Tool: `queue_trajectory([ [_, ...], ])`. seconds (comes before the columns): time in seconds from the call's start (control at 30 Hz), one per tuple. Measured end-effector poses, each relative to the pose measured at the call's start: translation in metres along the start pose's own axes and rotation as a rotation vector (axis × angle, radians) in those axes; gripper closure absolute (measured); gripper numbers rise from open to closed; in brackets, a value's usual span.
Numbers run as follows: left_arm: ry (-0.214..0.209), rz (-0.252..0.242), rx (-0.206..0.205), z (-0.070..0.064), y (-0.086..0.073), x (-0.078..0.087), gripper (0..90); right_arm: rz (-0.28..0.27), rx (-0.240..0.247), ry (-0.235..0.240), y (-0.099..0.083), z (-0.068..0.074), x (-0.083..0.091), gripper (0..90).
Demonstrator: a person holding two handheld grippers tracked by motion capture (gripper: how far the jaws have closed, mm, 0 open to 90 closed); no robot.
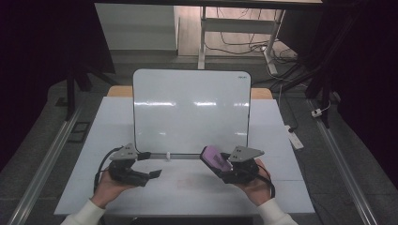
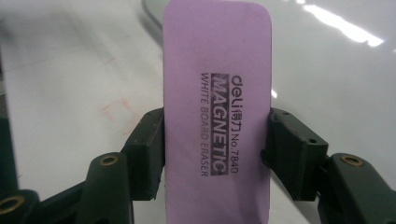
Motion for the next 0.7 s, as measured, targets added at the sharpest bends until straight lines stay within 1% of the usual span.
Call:
queue_trajectory([
  [0.1,-0.042,0.019,-0.049,-0.011,0.012,-0.015,20.1,0.003,0.026,0.038,0.000,0.006,-0.005,40.3],
  [0.2,-0.081,0.042,-0.098,-0.022,0.019,-0.028,20.8,0.005,0.054,0.069,-0.001,0.012,-0.009,40.3],
  [0.27,-0.102,0.055,-0.117,-0.027,0.023,-0.035,20.8,0.005,0.062,0.091,-0.002,0.014,-0.011,40.3],
  [0.37,-0.121,0.069,-0.133,-0.032,0.027,-0.043,20.9,0.011,0.075,0.118,-0.003,0.017,-0.015,40.3],
  [0.43,-0.132,0.082,-0.147,-0.032,0.029,-0.046,21.0,0.014,0.087,0.138,-0.003,0.019,-0.017,40.3],
  [0.57,-0.178,0.087,-0.145,-0.033,0.032,-0.053,21.4,0.014,0.111,0.176,-0.002,0.025,-0.019,40.3],
  [0.63,-0.198,0.094,-0.154,-0.034,0.033,-0.057,21.6,0.011,0.124,0.198,-0.001,0.028,-0.021,40.3],
  [0.7,-0.229,0.099,-0.152,-0.036,0.033,-0.060,21.8,0.014,0.139,0.215,0.000,0.031,-0.023,40.3],
])
Point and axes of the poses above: each handheld gripper's, and its own axes: x roughly backward along the jaws, y roughly out of its top, z roughly to its left, the point moved 4 cm from there along -x, roughly forward along the jaws, and after that the axes turned 6 degrees about x, right-handed, at the moved point
